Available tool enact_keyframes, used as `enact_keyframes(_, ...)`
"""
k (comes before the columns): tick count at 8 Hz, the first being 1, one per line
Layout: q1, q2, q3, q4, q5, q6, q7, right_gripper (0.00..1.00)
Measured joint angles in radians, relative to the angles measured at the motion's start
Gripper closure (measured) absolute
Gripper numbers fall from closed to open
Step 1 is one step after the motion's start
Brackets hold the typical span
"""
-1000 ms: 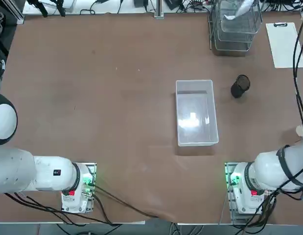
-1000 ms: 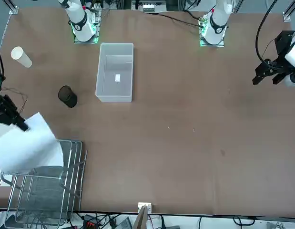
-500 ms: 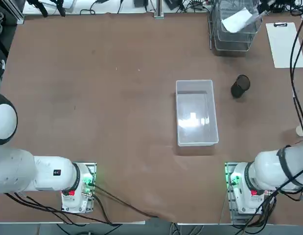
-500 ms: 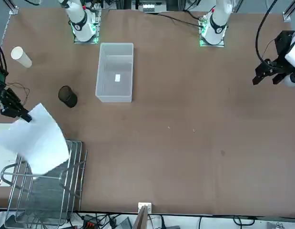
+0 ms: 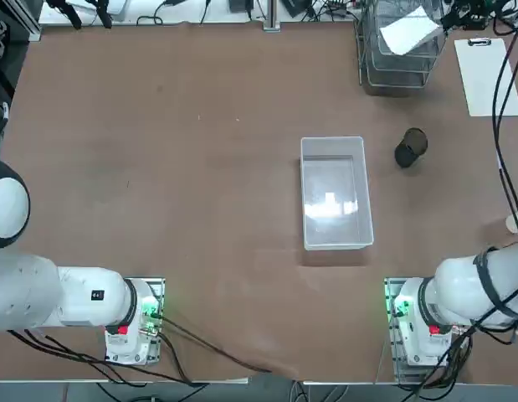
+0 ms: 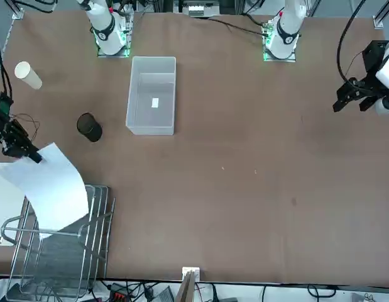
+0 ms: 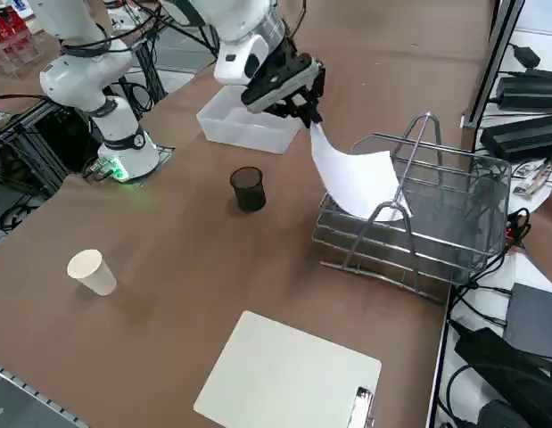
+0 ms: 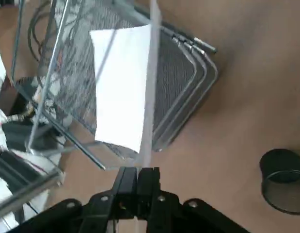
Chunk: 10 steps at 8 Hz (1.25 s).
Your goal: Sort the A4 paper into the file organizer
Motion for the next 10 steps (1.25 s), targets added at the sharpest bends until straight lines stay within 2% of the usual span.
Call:
enact_keyframes(3,0.008,0.034,0.013,-0.001,0.000,0.100,0.189,0.98)
enact_keyframes(5,0.042,0.058,0.016,-0.005,0.000,0.178,0.310,0.98)
enact_keyframes(7,0.076,0.076,0.018,-0.025,0.000,0.260,0.394,0.98)
enact_keyframes(10,0.089,0.092,0.018,-0.032,0.000,0.336,0.483,0.98)
